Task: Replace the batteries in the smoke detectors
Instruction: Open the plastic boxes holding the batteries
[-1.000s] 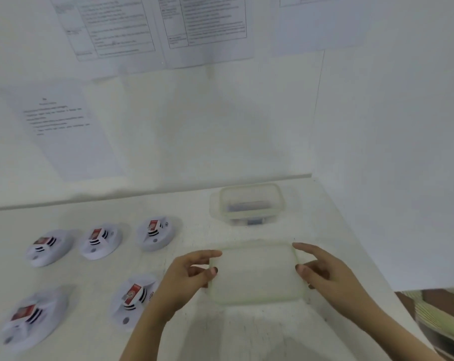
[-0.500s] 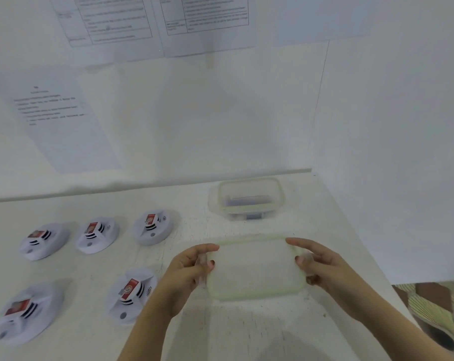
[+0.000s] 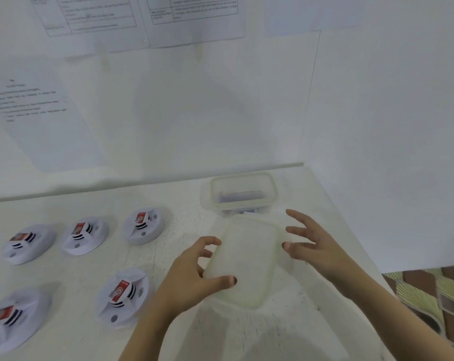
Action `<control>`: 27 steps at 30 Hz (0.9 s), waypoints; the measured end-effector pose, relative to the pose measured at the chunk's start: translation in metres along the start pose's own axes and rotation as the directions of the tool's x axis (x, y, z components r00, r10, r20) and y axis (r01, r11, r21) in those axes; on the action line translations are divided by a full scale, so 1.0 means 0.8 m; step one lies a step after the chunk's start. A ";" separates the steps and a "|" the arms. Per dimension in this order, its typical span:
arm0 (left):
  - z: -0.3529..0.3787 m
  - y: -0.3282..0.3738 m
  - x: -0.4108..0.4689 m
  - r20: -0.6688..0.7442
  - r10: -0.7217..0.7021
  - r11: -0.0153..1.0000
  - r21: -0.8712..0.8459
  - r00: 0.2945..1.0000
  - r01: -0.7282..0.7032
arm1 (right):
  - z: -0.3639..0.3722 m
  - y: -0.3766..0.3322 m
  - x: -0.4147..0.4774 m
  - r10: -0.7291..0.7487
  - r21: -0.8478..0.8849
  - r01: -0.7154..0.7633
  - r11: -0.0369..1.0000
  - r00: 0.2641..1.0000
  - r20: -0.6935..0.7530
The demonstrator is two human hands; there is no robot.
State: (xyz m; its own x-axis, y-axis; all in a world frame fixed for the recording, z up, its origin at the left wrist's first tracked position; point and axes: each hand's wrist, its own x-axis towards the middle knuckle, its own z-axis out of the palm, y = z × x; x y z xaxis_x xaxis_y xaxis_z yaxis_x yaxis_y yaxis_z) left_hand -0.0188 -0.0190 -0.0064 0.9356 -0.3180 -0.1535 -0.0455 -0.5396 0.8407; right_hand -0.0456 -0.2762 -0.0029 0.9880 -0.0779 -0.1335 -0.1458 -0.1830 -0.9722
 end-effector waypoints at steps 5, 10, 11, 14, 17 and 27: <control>0.023 0.010 -0.004 -0.054 0.015 0.999 -0.043 0.998 -0.017 | 0.022 0.004 -0.013 0.050 0.005 -0.050 0.999 0.998 0.042; 0.018 -0.001 -0.003 0.048 -0.031 0.969 -0.244 0.998 0.042 | 0.018 0.007 -0.014 0.075 0.123 -0.083 0.989 0.995 0.072; 0.018 -0.003 -0.002 0.082 -0.027 0.951 -0.306 0.996 0.051 | 0.017 0.008 -0.014 0.077 0.140 -0.089 0.986 0.993 0.087; 0.018 -0.007 0.000 0.127 -0.006 0.902 -0.427 0.992 0.060 | 0.016 0.010 -0.013 0.085 0.186 -0.104 0.977 0.990 0.108; 0.018 -0.013 0.004 0.161 -0.021 0.850 -0.516 0.987 0.102 | 0.015 0.013 -0.012 0.098 0.253 -0.134 0.958 0.984 0.150; 0.019 -0.024 0.019 0.324 0.046 0.721 -0.665 0.945 0.193 | 0.016 0.021 -0.002 0.126 0.463 -0.291 0.837 0.927 0.354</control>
State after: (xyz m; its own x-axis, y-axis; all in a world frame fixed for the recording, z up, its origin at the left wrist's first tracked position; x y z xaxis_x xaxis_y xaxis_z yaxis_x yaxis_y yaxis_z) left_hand -0.0093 -0.0250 -0.0331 0.7685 -0.5779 -0.2748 0.3810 0.0681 0.9221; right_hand -0.0491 -0.2666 -0.0216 0.9154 0.2517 -0.3141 -0.3855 0.3237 -0.8641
